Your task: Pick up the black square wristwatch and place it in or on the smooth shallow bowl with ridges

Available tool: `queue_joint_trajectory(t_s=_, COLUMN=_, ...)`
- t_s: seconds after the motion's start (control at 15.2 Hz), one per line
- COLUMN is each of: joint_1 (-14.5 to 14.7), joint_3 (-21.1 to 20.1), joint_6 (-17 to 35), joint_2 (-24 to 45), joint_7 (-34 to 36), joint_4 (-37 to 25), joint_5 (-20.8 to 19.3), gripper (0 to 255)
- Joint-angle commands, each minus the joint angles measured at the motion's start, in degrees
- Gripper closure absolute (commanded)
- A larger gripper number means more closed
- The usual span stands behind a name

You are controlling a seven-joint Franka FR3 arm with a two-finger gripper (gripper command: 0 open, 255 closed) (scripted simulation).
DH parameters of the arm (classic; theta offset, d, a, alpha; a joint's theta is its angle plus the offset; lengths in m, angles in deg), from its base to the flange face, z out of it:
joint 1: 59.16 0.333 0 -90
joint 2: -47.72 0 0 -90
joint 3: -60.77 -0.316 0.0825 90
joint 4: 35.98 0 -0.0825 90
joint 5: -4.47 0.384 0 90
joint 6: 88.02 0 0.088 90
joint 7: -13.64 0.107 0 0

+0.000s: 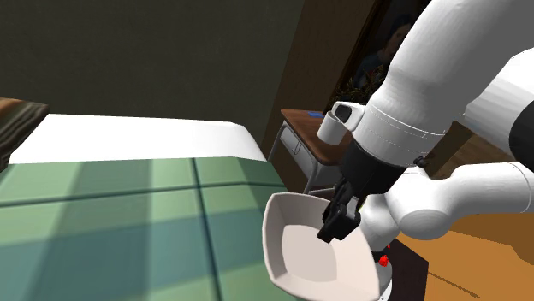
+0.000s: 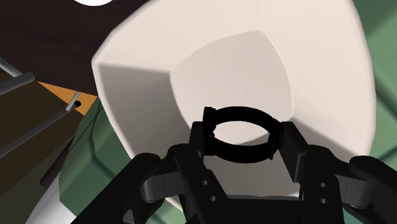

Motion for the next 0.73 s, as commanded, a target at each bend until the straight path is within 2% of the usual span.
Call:
queue_joint_trajectory(t_s=0.0, joint_1=0.3, joint_3=-0.6, joint_6=1.4, joint_2=-0.2, joint_7=-0.2, joint_4=1.6, joint_5=0.6, gripper=255)
queue_joint_trajectory(t_s=0.59, joint_1=0.4, joint_3=-0.9, joint_6=2.0, joint_2=-0.3, joint_7=-0.2, joint_4=2.3, joint_5=0.9, gripper=255)
queue_joint_trajectory(t_s=0.66, joint_1=0.4, joint_3=-0.9, joint_6=2.0, joint_2=-0.3, joint_7=-0.2, joint_4=2.3, joint_5=0.9, gripper=0)
